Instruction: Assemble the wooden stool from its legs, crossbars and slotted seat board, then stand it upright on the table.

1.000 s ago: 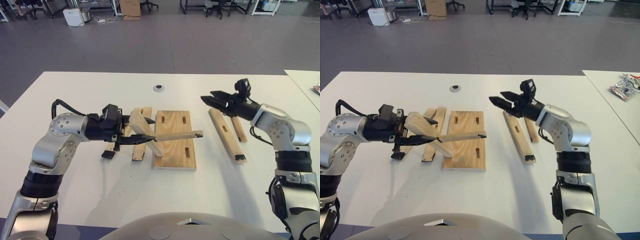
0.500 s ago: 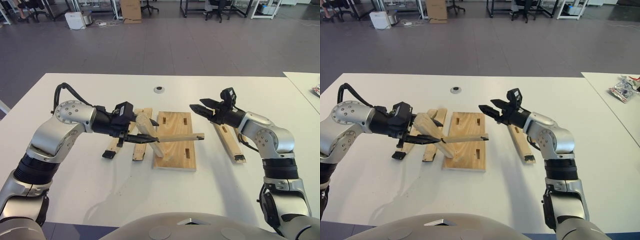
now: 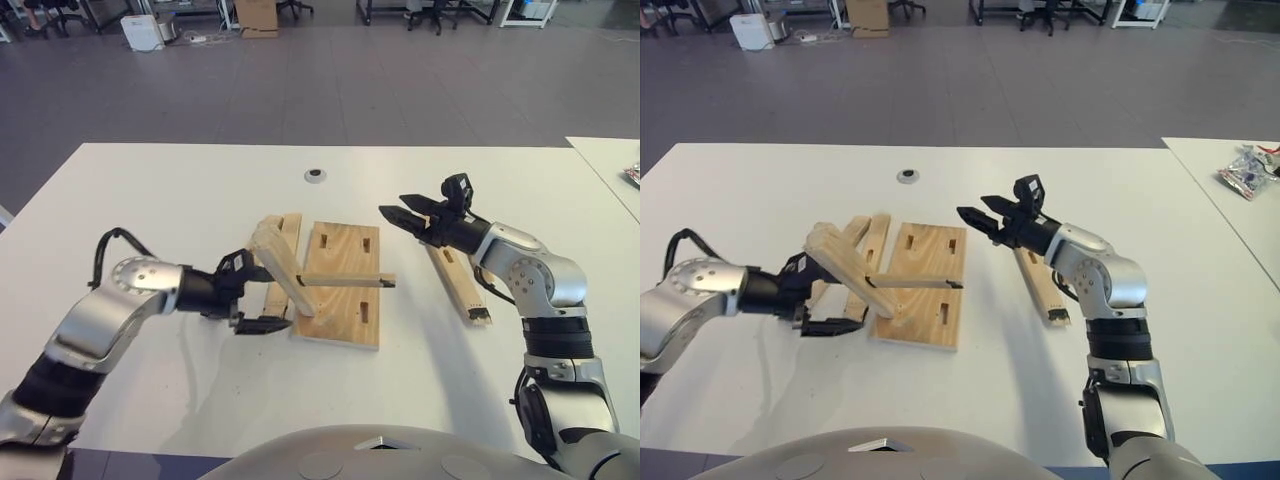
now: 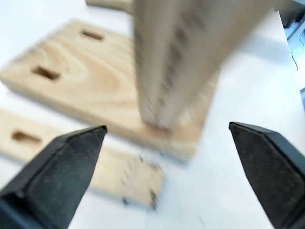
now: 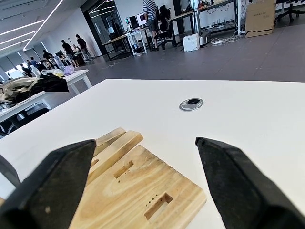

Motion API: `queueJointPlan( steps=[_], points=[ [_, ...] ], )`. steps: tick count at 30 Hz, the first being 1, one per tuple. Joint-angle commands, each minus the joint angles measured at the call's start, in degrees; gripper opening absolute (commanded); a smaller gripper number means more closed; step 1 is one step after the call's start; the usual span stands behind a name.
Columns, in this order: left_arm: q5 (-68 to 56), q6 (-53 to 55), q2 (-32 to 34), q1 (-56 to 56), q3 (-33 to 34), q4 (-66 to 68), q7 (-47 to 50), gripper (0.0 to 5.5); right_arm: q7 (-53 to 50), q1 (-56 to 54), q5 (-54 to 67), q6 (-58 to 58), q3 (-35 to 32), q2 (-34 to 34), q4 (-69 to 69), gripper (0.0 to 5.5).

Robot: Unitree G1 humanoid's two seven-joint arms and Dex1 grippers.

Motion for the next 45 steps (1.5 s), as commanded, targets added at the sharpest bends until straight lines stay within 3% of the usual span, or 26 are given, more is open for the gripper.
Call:
queueJointPlan(
  steps=[1,7,13,16,33,38,42,45],
  points=[
    [0.19,0.17,2.34,6.37,6.90,-2.21,2.15,4.97,-0.54,0.76,-0.15,-0.23,-0.68,-0.21,-0.63,3.90],
    [5.68,0.51,-9.77,10.54,12.93,-0.23,23.26,4.97,0.23,-0.20,-0.39,-0.11,-0.02,-0.53,-0.16,3.90],
    [11.83,-2.09,-19.03,10.73,12.62,5.39,36.14,4.97,0.59,-0.98,-0.38,0.29,0.26,-0.78,0.20,3.90],
    [11.36,-0.11,-20.00,10.79,10.56,8.69,34.17,4.97,0.36,-1.11,-0.44,0.19,0.25,-0.60,0.20,3.90],
    [13.54,-2.90,-17.50,10.80,11.61,16.03,28.75,2.16,-1.59,-0.60,-0.58,-0.49,-0.41,0.80,0.47,3.90],
    [11.31,-3.69,-16.33,7.17,15.25,18.35,27.87,2.08,-3.77,-1.71,0.66,0.33,-2.45,1.73,1.39,3.90],
    [-3.20,0.28,-15.42,-6.12,24.69,13.00,23.09,2.08,-5.35,-8.91,9.48,6.21,-8.92,3.06,1.65,3.90],
    [-19.36,8.83,-11.76,-15.68,29.87,9.15,16.52,2.08,-5.40,-18.16,19.23,11.49,-12.94,3.67,1.68,4.44]
  ],
)
